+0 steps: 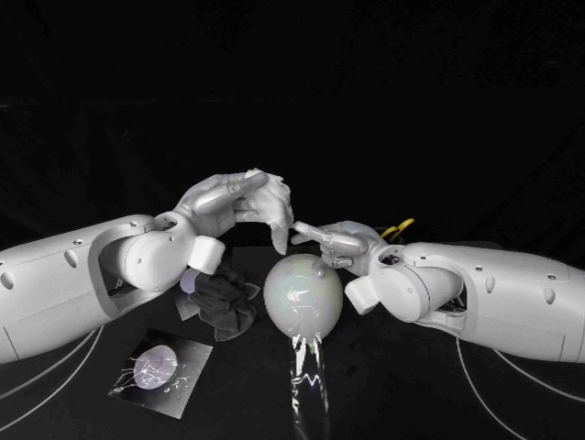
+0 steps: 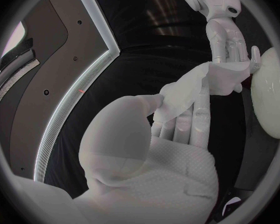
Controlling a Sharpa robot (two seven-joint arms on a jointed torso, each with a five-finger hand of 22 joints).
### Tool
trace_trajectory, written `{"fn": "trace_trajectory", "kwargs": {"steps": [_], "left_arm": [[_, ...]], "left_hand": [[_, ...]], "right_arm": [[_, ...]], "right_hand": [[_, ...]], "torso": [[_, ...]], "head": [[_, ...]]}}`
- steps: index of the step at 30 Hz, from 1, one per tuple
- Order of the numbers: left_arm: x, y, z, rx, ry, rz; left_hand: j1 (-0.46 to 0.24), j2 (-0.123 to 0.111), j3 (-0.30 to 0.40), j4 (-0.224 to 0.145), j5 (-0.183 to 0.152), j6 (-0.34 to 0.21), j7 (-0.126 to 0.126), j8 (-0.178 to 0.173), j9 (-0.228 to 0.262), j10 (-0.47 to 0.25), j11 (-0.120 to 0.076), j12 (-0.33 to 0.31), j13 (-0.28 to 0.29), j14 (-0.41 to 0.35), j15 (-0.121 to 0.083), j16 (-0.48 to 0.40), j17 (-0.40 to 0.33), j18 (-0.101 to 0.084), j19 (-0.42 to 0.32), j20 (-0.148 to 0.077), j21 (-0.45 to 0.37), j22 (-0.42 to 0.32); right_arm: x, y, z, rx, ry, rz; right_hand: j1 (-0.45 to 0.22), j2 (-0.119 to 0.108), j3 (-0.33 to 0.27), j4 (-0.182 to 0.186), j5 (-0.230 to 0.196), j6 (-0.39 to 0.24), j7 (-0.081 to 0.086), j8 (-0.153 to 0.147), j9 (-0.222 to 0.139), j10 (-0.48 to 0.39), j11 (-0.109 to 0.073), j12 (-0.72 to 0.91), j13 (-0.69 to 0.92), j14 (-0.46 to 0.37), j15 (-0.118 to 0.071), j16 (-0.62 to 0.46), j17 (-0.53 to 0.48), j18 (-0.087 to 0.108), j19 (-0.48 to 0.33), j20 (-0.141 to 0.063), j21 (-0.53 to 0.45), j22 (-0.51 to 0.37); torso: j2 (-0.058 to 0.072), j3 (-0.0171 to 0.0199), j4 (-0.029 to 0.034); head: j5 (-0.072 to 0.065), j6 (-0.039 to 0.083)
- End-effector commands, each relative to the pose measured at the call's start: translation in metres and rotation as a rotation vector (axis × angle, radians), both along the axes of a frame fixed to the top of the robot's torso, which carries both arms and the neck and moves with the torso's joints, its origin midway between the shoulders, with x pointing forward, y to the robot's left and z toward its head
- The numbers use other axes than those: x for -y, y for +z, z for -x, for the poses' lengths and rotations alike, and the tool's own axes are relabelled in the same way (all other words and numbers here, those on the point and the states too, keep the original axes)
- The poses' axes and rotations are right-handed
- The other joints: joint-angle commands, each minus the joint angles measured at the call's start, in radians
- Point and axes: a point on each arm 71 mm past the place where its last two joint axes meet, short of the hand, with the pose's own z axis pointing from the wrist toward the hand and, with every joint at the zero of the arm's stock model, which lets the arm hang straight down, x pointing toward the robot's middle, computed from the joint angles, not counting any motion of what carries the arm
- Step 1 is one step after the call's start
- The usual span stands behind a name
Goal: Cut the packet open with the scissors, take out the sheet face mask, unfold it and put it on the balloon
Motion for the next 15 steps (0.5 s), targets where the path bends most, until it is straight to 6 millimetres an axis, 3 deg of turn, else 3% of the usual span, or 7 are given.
{"fn": "trace_trajectory", "kwargs": {"steps": [1,15], "left_arm": [[0.0024,0.0026,0.0006,0.012,-0.015,0.014],[0.0037,0.0026,0.0009,0.012,-0.018,0.013]], "left_hand": [[-0.001,0.008,0.001,-0.002,0.003,0.010,0.000,0.002,0.002,0.007,0.001,0.005,0.000,0.000,-0.003,0.005,0.002,0.020,0.003,0.000,0.003,0.000],[-0.001,0.008,0.001,-0.002,0.003,0.010,0.000,0.002,0.002,0.008,0.001,0.005,0.000,0.001,-0.004,0.005,0.002,0.020,0.002,0.000,0.004,0.000]], "right_arm": [[-0.0027,0.0027,0.0012,0.019,0.020,-0.033],[-0.0045,0.0054,-0.0033,0.029,-0.002,-0.009]], "right_hand": [[0.014,0.000,-0.006,0.001,0.005,-0.005,0.000,0.004,0.001,0.089,0.007,0.006,0.244,0.095,0.006,0.004,0.245,-0.003,-0.004,-0.001,0.006,0.001],[0.012,0.003,-0.019,0.006,-0.018,-0.004,-0.001,0.015,0.004,0.091,0.007,0.008,0.246,0.096,0.007,0.005,0.247,-0.002,-0.010,0.001,0.011,0.009]], "torso": [[0.000,0.0005,0.0002],[0.000,0.0001,0.0013]], "head": [[0.000,0.001],[-0.001,0.003]]}}
